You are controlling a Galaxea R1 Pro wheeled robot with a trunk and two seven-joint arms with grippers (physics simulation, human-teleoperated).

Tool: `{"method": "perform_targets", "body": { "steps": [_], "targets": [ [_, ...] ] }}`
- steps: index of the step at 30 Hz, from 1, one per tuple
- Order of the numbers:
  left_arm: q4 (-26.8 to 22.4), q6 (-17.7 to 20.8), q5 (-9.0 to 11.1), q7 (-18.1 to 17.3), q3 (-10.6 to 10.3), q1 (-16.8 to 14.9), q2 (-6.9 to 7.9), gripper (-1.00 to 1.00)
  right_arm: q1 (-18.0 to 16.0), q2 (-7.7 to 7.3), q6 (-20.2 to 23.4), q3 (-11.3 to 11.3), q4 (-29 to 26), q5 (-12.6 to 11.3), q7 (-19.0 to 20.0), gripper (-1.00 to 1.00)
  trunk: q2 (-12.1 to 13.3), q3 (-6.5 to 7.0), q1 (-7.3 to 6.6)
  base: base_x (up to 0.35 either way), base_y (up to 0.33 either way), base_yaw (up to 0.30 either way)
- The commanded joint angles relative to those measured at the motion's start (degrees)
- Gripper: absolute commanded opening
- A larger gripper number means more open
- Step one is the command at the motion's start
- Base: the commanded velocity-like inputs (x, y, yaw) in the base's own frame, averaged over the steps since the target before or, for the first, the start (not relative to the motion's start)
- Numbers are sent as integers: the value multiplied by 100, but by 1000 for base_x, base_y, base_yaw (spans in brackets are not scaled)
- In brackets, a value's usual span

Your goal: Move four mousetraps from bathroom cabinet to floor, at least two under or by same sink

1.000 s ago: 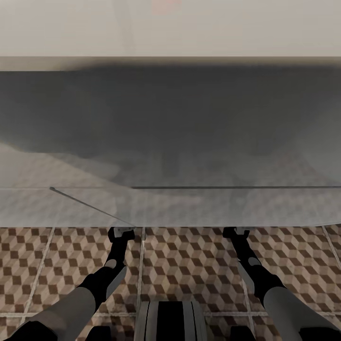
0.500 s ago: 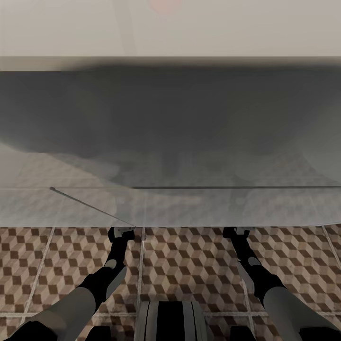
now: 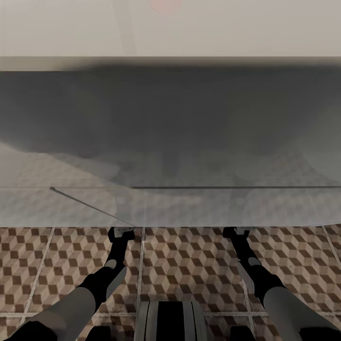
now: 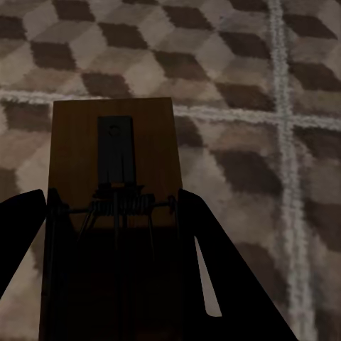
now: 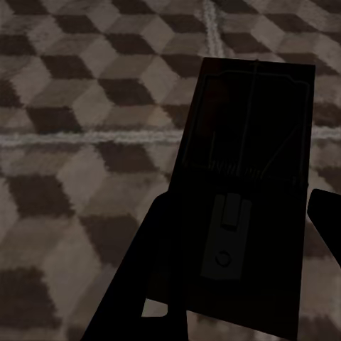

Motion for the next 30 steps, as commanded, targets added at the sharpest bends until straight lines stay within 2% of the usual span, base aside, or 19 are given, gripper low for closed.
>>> {"method": "perform_targets", "body": {
  "steps": [1, 30],
  "targets": [
    [1, -20, 26, 49, -49, -5, 4, -100, -4, -5, -23, 33, 5, -61, 16, -100, -1, -3, -1, 0, 0, 0],
    [-5, 30, 27, 44, -66, -5, 4, -100, 0, -5, -20, 27, 5, -70, 16, -100, -1, -3, -1, 0, 0, 0]
  ]
}}
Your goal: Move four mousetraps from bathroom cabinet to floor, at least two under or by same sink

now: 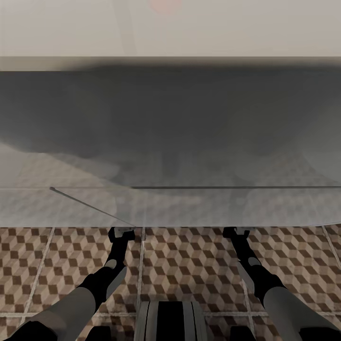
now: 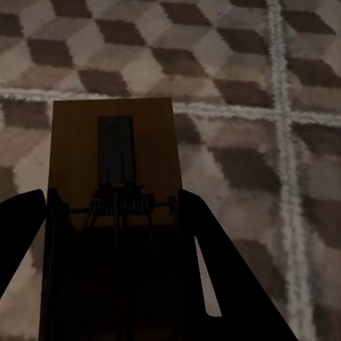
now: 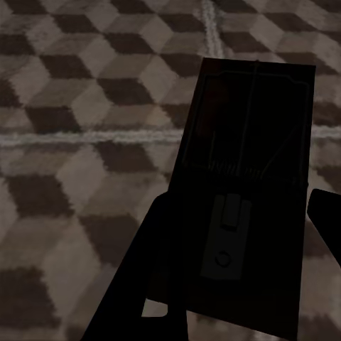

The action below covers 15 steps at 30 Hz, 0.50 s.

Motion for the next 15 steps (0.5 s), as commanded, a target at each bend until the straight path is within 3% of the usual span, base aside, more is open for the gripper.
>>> {"method": "perform_targets", "body": {
  "steps": [1, 15],
  "targets": [
    [3, -20, 26, 48, -48, -5, 4, -100, -3, -5, -21, 31, 5, -61, 16, -100, -1, -3, -1, 0, 0, 0],
    [3, -24, 22, 54, -41, -5, 4, -100, -6, -5, -19, 31, 4, -61, 16, -100, -1, -3, -1, 0, 0, 0]
  ]
}}
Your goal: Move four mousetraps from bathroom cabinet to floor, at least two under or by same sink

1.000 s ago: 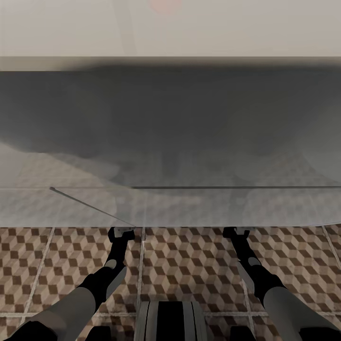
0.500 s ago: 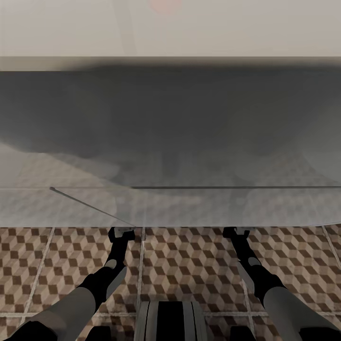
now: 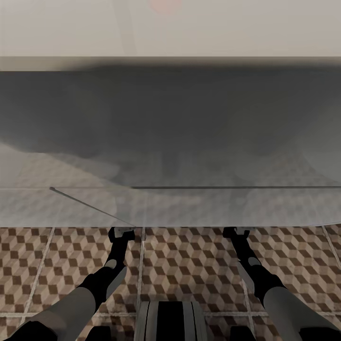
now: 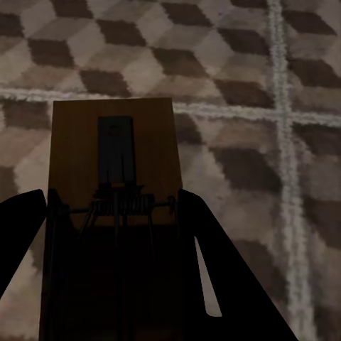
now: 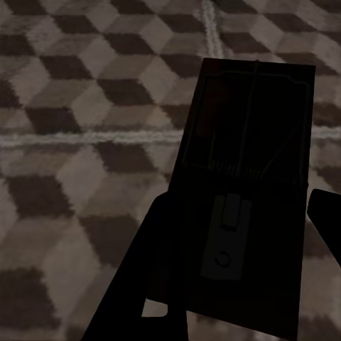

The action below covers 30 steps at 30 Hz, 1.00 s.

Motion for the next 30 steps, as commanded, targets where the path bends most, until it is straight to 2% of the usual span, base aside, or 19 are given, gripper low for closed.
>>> {"method": "perform_targets", "body": {
  "steps": [1, 30],
  "targets": [
    [3, -21, 26, 49, -49, -5, 4, -100, -2, -5, -22, 31, 4, -61, 16, -100, -1, -3, -1, 0, 0, 0],
    [3, -24, 20, 73, -49, -5, 4, -100, 0, -8, -20, 28, -101, -63, 16, -100, -1, -3, -1, 0, 0, 0]
  ]
}}
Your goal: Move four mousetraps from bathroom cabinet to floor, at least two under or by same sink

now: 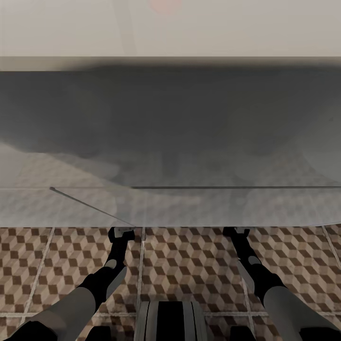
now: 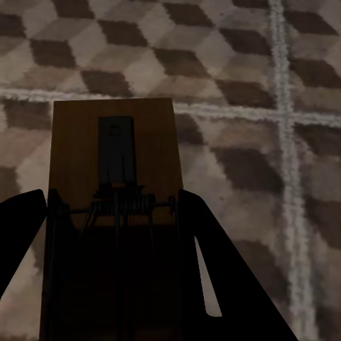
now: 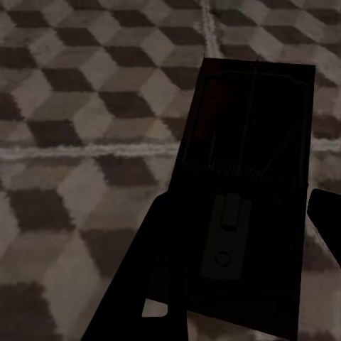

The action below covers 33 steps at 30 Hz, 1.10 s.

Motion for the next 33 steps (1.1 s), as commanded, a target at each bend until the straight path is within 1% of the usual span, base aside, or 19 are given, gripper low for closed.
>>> {"method": "perform_targets", "body": {
  "steps": [1, 33],
  "targets": [
    [3, -21, 26, 50, -49, -5, 4, -100, -4, -6, -19, 30, -13, -63, 13, -100, -1, -3, -1, 0, 0, 0],
    [-47, -21, 35, 71, -23, -5, 22, -100, -5, -2, -6, 34, -28, -73, 10, -100, -1, -3, -1, 0, 0, 0]
  ]
}}
